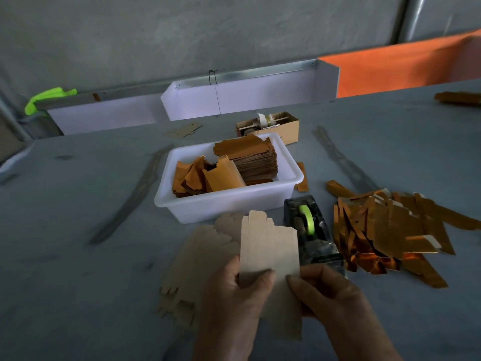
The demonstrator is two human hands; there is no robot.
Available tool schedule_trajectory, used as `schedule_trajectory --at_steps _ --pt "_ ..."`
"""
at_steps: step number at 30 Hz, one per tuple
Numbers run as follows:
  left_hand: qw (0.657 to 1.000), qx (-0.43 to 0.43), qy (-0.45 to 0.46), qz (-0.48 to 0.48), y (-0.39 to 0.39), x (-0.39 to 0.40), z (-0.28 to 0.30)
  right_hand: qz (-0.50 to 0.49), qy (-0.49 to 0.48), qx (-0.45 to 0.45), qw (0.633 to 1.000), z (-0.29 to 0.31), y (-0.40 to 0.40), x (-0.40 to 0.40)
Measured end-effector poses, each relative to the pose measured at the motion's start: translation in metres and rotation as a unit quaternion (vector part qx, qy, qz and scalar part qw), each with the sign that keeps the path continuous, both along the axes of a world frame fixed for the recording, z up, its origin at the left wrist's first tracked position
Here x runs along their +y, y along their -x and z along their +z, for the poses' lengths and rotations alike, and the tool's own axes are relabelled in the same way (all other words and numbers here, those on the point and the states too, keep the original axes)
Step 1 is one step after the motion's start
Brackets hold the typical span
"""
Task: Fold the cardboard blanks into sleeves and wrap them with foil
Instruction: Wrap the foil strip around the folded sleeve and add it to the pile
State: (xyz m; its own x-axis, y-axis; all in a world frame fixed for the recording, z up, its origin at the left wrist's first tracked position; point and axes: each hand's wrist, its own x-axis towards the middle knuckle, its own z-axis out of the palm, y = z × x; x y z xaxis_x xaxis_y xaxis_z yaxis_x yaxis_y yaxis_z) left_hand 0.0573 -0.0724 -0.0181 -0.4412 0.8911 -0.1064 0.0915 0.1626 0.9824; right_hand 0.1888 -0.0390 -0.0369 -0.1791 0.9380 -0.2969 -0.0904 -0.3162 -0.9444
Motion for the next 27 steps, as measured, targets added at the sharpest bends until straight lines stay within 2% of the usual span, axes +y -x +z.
schedule_trajectory --at_steps 4,7,9,14,18,21,25,27 --pt "1.000 0.002 -0.005 0.014 -0.004 0.000 -0.004 -0.035 -0.126 -0.195 0.972 -0.001 0.001 -0.005" --pt "1.000 0.000 -0.011 0.018 -0.005 0.003 -0.002 -0.048 -0.223 -0.248 0.941 0.007 0.004 -0.010" --pt "1.000 0.006 -0.008 0.025 -0.005 0.004 -0.001 -0.041 -0.261 -0.241 0.934 0.009 0.007 -0.015" --pt "1.000 -0.004 0.014 -0.017 -0.006 0.003 -0.003 0.046 -0.250 -0.122 0.960 0.016 0.011 -0.019" --pt "0.989 -0.008 0.018 -0.145 0.001 -0.002 0.001 0.069 -0.237 -0.157 0.956 0.012 0.006 -0.011" --pt "0.992 0.032 0.008 -0.118 0.004 -0.002 0.001 0.098 -0.223 -0.167 0.955 0.009 0.004 -0.009" --pt "0.986 -0.005 0.047 -0.162 0.007 -0.002 0.001 0.024 -0.140 -0.133 0.981 0.010 -0.001 -0.005" --pt "0.977 -0.034 0.075 -0.195 0.007 -0.004 0.003 0.047 -0.089 -0.092 0.991 0.012 -0.003 -0.001"
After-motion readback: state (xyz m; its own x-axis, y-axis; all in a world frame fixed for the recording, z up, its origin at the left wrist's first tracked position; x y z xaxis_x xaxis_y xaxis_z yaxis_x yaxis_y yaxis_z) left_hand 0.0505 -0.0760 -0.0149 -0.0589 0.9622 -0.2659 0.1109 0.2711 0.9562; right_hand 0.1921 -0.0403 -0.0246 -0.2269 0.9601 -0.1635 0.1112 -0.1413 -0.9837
